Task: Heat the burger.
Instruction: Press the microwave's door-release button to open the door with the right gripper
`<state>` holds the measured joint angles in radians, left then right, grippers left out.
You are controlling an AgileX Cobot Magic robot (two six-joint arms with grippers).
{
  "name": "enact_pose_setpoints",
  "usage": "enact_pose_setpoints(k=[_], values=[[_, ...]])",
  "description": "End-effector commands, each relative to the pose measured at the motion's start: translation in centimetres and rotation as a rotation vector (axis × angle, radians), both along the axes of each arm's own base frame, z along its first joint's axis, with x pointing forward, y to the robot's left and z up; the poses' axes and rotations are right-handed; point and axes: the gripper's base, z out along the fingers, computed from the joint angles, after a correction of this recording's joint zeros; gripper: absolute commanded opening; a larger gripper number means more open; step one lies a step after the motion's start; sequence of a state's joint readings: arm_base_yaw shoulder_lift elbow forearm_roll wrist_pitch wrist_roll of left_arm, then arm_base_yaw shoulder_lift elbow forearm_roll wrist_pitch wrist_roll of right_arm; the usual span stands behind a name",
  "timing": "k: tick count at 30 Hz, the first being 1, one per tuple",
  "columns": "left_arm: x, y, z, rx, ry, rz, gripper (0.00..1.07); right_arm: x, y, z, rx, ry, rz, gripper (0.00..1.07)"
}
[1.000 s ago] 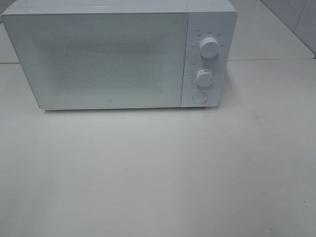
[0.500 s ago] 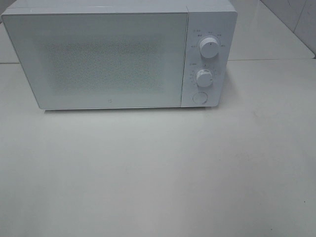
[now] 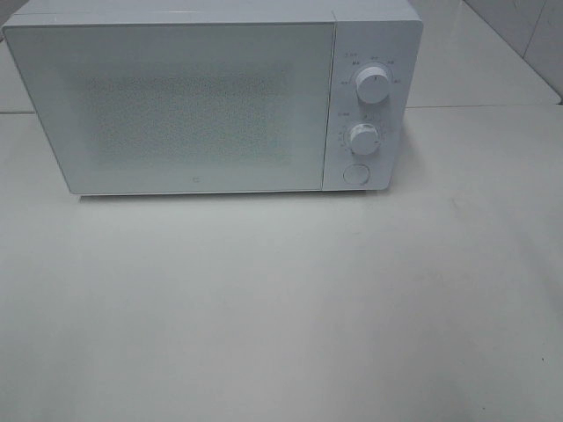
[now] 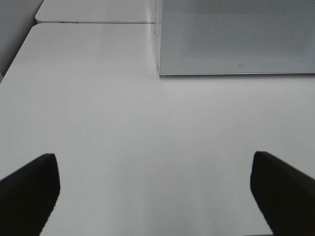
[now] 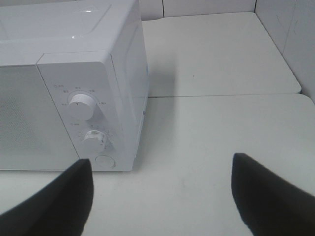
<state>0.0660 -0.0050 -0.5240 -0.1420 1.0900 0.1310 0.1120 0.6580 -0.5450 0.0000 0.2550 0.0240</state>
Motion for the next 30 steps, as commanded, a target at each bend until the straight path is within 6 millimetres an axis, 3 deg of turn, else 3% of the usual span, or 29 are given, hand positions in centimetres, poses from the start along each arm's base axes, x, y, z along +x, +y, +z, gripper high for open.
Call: enact_pose_setpoints(k=[1, 9, 15, 23, 30], values=[[0.0, 0.0, 0.1, -0.004, -0.015, 0.002, 0.98, 1.2, 0.1, 0.0, 0.001, -0.019, -0.004, 0.73], [0.0, 0.0, 0.1, -0.004, -0.015, 0.002, 0.98, 4.7, 0.5, -2.8, 0.017, -0.162, -0.004, 0.73], [0.0, 0.0, 0.1, -0.004, -0.015, 0.002, 0.98, 5.5, 0.5, -3.8, 0.020, -0.248, -0.002, 0.73], [0.0, 0.0, 0.1, -0.004, -0.015, 0.002, 0.98, 7.1, 0.5, -7.5, -0.025, -0.335, -0.018, 0.73], [0.0, 0.0, 0.1, -0.004, -0.015, 0.002, 0.98, 7.8, 0.2, -9.3, -0.005, -0.346, -0.068, 0.73]])
